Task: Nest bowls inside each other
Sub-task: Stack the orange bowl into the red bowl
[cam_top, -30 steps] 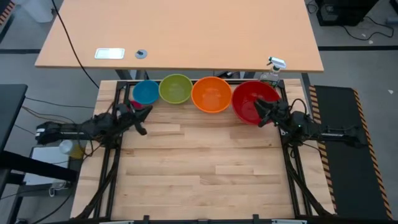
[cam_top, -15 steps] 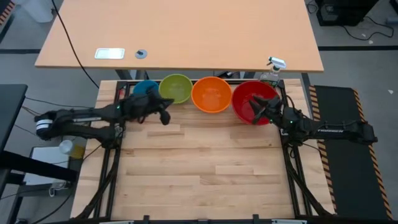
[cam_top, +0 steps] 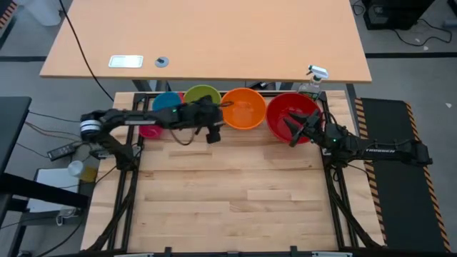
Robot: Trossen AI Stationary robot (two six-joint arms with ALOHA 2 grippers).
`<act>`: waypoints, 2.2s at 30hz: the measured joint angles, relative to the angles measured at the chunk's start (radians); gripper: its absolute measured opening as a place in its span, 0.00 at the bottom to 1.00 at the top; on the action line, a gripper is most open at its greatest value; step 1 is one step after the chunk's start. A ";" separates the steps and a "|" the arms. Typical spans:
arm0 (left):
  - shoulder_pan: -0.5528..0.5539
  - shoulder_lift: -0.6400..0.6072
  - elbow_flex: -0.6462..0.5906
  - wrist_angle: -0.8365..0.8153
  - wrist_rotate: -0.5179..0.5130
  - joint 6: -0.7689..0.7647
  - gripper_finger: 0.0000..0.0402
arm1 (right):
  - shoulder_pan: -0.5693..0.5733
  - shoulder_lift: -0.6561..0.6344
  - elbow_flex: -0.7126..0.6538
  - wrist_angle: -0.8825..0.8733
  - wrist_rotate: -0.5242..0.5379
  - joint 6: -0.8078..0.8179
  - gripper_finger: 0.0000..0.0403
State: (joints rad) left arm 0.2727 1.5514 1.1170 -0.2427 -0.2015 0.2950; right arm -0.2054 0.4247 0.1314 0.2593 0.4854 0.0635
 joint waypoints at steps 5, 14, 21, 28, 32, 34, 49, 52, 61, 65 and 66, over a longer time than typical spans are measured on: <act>-0.009 0.135 0.147 -0.120 -0.003 0.084 0.58 | 0.000 -0.052 0.116 -0.248 -0.018 0.031 0.44; -0.025 0.244 0.227 -0.135 -0.009 0.185 0.54 | 0.000 0.029 0.300 -0.558 -0.060 0.101 0.44; -0.048 0.249 0.228 -0.121 -0.092 0.258 0.54 | 0.011 0.047 0.295 -0.565 -0.068 0.122 0.44; -0.047 0.249 0.228 -0.121 -0.052 0.269 0.54 | 0.039 0.048 0.215 -0.502 -0.069 0.167 0.44; -0.044 0.267 0.251 -0.134 -0.036 0.269 0.54 | 0.055 0.047 0.211 -0.473 -0.068 0.152 0.44; -0.039 0.302 0.291 -0.170 -0.033 0.263 0.54 | 0.062 0.047 0.211 -0.453 -0.068 0.133 0.44; -0.031 0.509 0.540 -0.393 -0.077 0.340 0.36 | 0.069 0.047 0.211 -0.492 -0.068 0.116 0.44; -0.032 0.510 0.539 -0.397 -0.076 0.357 0.23 | 0.069 0.047 0.211 -0.499 -0.061 0.115 0.44; -0.037 0.510 0.539 -0.397 -0.075 0.362 0.05 | 0.069 0.047 0.211 -0.500 -0.062 0.116 0.44; -0.037 0.510 0.538 -0.376 -0.090 0.372 0.04 | 0.069 0.047 0.211 -0.500 -0.069 0.120 0.44; -0.039 0.510 0.538 -0.368 -0.102 0.375 0.03 | 0.069 0.047 0.211 -0.500 -0.069 0.120 0.44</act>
State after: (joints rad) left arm 0.2332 2.0617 1.6550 -0.6107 -0.3038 0.6704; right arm -0.1368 0.4713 0.3420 -0.2405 0.4168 0.1833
